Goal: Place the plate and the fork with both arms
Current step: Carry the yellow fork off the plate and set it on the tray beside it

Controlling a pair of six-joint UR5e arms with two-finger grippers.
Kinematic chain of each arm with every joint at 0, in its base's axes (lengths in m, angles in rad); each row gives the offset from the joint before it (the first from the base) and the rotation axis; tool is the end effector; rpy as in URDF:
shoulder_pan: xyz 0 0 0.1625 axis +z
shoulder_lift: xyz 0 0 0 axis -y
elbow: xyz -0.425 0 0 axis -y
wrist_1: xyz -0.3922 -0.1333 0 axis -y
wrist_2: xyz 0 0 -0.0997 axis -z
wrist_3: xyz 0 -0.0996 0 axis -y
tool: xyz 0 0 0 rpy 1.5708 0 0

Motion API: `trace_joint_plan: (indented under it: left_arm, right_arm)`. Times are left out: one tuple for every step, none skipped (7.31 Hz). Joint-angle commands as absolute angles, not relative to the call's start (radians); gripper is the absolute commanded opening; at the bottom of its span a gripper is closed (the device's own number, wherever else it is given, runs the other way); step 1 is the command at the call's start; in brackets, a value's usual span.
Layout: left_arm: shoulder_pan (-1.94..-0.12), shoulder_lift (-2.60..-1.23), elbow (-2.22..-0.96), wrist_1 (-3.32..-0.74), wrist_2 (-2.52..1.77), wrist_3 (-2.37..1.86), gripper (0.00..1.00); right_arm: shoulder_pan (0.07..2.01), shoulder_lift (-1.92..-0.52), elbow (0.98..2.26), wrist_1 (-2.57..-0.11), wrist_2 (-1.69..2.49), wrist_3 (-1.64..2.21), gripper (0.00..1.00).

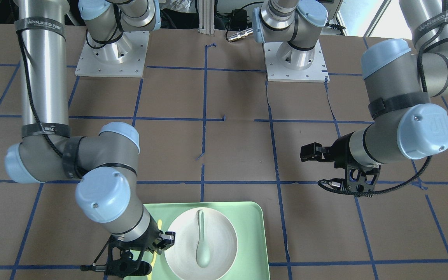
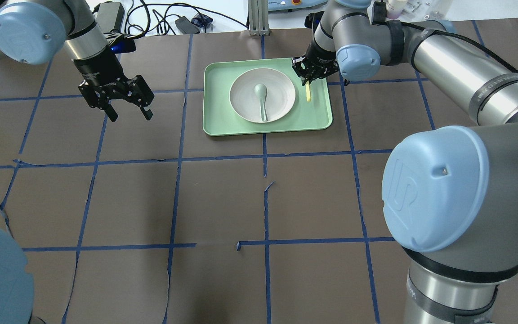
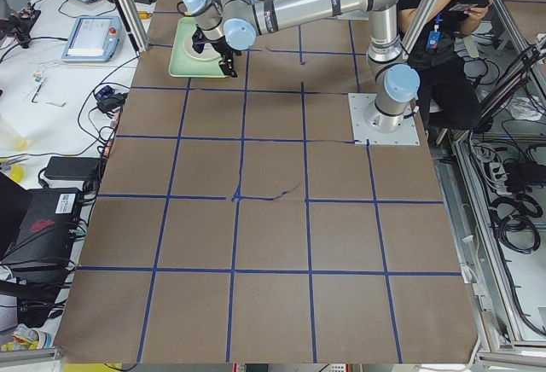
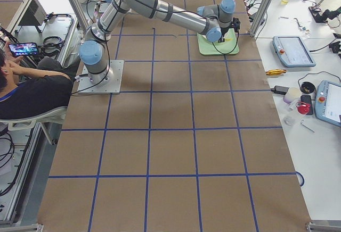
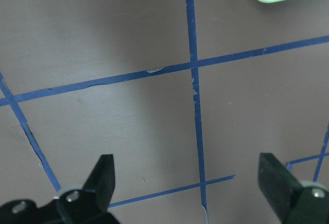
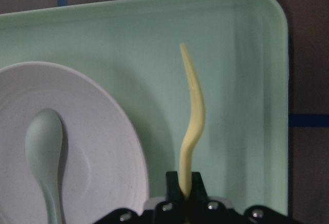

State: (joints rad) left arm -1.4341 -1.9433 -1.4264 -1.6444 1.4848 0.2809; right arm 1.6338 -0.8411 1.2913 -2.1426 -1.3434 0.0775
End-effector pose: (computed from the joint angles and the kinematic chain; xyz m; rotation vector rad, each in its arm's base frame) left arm -0.0584 -0.6161 0.3453 -0.1944 -2.9608 -0.4148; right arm 0.2025 -0.7359 0.2244 0.0009 2.9026 -0.1530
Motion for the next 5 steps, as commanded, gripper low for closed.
trace_joint_plan:
  left_arm:
    - [-1.434, -1.942, -1.427, -1.644, 1.483, 0.278, 1.00]
    - [-1.434, -1.942, -1.427, -1.644, 1.482, 0.278, 1.00]
    - [-1.434, -1.942, -1.428, -1.644, 1.482, 0.276, 1.00]
    - [-1.436, -1.941, -1.436, -1.644, 1.482, 0.276, 1.00]
    - [-1.446, -1.939, -1.433, -1.640, 1.486, 0.258, 1.00]
  right_arm:
    - [1.621, -0.831, 1.308, -2.148, -1.319, 0.064, 0.55]
    - [1.621, -0.831, 1.313, -2.148, -1.337, 0.066, 0.85]
    - [1.621, -0.859, 1.316, -2.145, -1.356, 0.066, 1.00]
    - [1.621, -0.897, 1.321, -2.132, -1.427, 0.064, 1.00]
    - [1.621, -0.940, 1.321, -2.047, -1.490, 0.063, 1.00]
